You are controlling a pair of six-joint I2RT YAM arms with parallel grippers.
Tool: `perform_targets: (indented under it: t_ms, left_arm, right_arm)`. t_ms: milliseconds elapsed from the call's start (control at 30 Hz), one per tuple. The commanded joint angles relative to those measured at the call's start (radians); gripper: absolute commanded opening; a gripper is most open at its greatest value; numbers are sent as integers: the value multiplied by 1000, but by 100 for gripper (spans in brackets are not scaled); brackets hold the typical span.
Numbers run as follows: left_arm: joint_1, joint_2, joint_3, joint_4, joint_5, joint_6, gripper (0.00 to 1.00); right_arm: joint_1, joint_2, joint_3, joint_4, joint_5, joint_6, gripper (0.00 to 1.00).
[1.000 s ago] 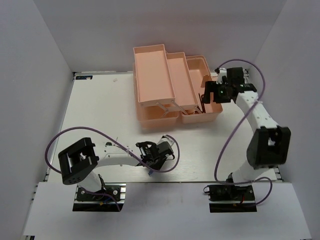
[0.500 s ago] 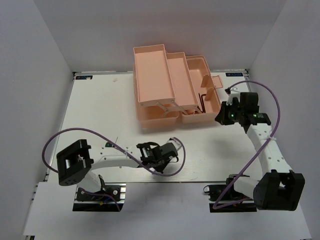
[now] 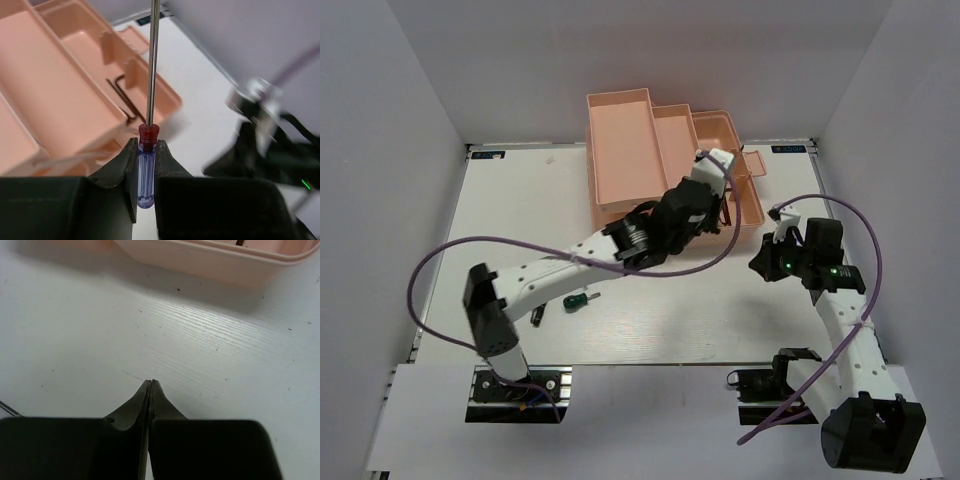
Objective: Sort the tools into containers
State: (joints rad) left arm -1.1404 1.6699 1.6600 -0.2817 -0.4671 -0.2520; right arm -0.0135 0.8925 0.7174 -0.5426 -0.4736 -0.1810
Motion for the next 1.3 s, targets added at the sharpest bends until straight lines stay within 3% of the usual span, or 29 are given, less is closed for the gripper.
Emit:
perform_targets:
  t_ms: [0, 167, 233, 267, 367, 433, 467, 500, 633, 767, 833, 900, 933, 967, 1000, 1033, 1100, 1133, 1167, 1200, 1233, 1267]
  left_arm:
    - [62, 149, 145, 27, -134, 54, 0]
    - [116, 315, 306, 74, -246, 103, 0]
    - [133, 350, 327, 101, -266, 123, 0]
    - [149, 382, 345, 101, -277, 135, 0]
    - [186, 425, 394, 90, -263, 135, 0]
    - [211, 458, 429, 58, -223, 135, 4]
    - [211, 458, 438, 47, -213, 135, 9]
    - [220, 471, 449, 35, -203, 135, 33]
    - [229, 456, 449, 26, -157, 126, 72]
    - [229, 395, 471, 7, -123, 126, 84]
    - [220, 328, 471, -29, -123, 126, 82]
    - [211, 193, 394, -51, -123, 109, 69]
    - [211, 129, 341, -51, -111, 99, 57]
    - [211, 55, 199, -51, -111, 80, 18]
    - [211, -23, 117, -60, -111, 54, 6]
    - [223, -196, -57, -60, -111, -1, 0]
    - [223, -379, -229, -83, -189, -58, 1]
    - [223, -466, -384, -123, -214, -106, 10]
    - [223, -551, -449, -172, -243, -153, 26]
    - [223, -700, -504, -225, -301, -199, 56]
    - [223, -763, -593, -369, -352, -316, 73]
    - [223, -821, -630, -454, -352, -396, 73]
  right_arm:
    - [-9, -10, -15, 35, 6, -11, 0]
    - [-9, -3, -21, 24, -55, -8, 0]
    - [-11, 3, -18, 0, -85, -24, 13]
    - [-11, 2, -16, -3, -126, -28, 25]
    - [-11, -3, -24, -10, -198, -55, 37]
    - [-8, 0, -32, -26, -255, -100, 55]
    - [-6, 2, -32, -48, -326, -147, 61]
    - [-2, 17, -27, -80, -368, -176, 72]
    - [12, 60, -26, -122, -594, -356, 76]
    - [85, 112, -15, -161, -669, -590, 76]
    - [142, 135, 3, -146, -643, -647, 76]
    - [226, 177, 20, -138, -599, -742, 73]
    - [254, 183, 22, -138, -583, -767, 71]
    - [280, 201, 22, -129, -561, -790, 70]
    - [305, 221, 19, -88, -545, -863, 68]
    - [382, 230, 2, -71, -533, -886, 65]
    - [467, 282, -10, 62, -455, -885, 61]
    - [521, 305, -9, 87, -438, -891, 59]
    - [585, 348, 10, 175, -381, -876, 55]
    - [619, 394, 19, 243, -288, -853, 54]
    - [680, 417, 39, 285, -237, -792, 56]
    - [740, 471, 71, 297, -147, -781, 58]
